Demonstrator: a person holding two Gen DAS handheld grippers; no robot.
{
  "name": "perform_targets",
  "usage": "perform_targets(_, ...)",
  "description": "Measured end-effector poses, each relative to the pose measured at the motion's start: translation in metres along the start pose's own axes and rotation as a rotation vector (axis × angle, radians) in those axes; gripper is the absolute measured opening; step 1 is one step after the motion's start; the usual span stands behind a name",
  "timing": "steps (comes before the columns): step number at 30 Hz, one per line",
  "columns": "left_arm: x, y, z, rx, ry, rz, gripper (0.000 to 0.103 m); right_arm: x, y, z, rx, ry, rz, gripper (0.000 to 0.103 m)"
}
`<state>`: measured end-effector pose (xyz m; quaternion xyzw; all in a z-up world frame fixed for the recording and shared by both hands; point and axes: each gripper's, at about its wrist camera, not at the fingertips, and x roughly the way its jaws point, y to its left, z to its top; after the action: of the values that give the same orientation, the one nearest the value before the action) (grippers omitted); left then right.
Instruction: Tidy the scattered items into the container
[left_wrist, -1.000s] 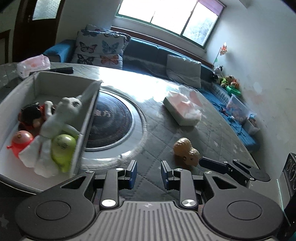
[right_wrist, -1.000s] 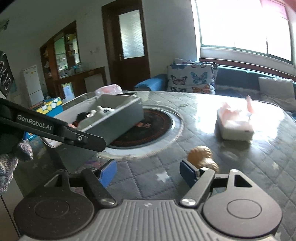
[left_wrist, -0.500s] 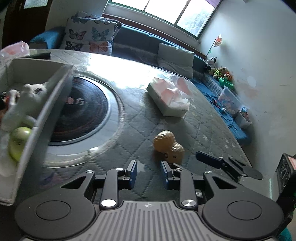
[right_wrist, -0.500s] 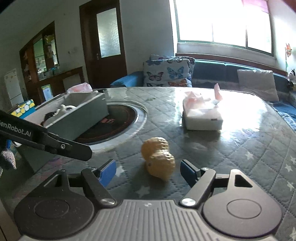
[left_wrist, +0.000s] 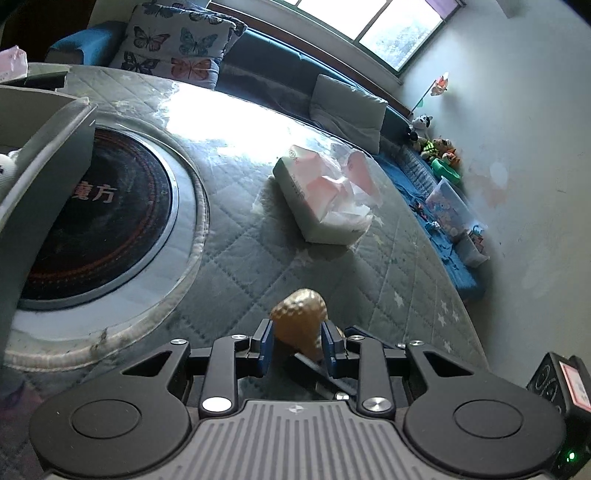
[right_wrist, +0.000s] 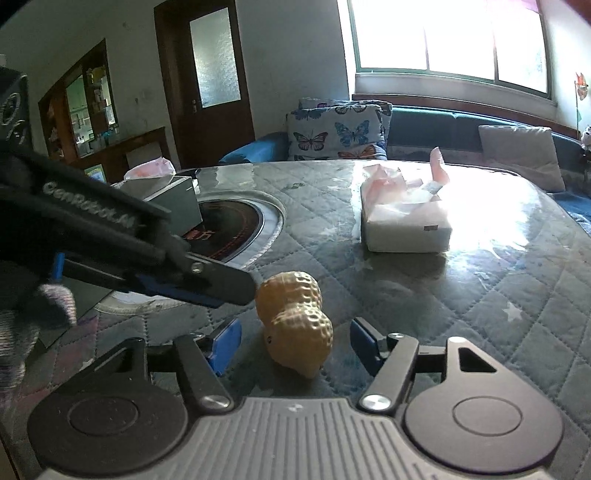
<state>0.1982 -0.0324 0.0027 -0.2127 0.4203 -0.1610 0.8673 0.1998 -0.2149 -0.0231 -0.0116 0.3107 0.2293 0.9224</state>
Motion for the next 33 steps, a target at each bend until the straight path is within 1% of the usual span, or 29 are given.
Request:
perform_targets(3,0.006,0.003,0.004,-0.020,0.011,0.000,0.031,0.005,-0.001,0.003,-0.004,0.004,0.012,0.063)
perform_targets(7,0.012,0.006,0.007,-0.050,0.017,-0.021,0.033,0.012,-0.001,0.005,-0.003,0.011,0.031,0.059)
perform_targets(8,0.014,0.005,0.008,-0.054,0.019,-0.023,0.033,0.014,-0.001,0.006,-0.003,0.012,0.034,0.055)
perform_targets(11,0.018,0.006,0.009,-0.058,0.023,-0.021,0.033,0.018,-0.002,0.007,-0.003,0.017,0.043,0.054)
perform_targets(15,0.023,0.009,0.009,-0.075,0.031,-0.031,0.036,0.019,-0.001,0.007,0.000,0.025,0.052,0.049)
perform_targets(20,0.022,0.008,0.006,-0.052,0.028,-0.032,0.035,0.017,-0.002,0.006,0.010,0.034,0.049,0.043)
perform_targets(22,0.020,0.007,0.004,-0.036,0.028,-0.029,0.035,0.015,-0.001,0.005,0.017,0.037,0.053,0.043)
perform_targets(27,0.007,0.010,-0.005,-0.037,0.017,-0.031,0.035,0.008,0.007,0.001,0.021,0.038,0.060,0.043)
perform_targets(30,-0.009,0.013,-0.009,-0.042,0.001,-0.031,0.035,0.000,0.015,0.001,0.010,0.032,0.073,0.043)
perform_targets(33,-0.033,0.016,-0.009,-0.046,-0.040,-0.020,0.035,-0.007,0.028,0.006,-0.009,0.017,0.092,0.043)
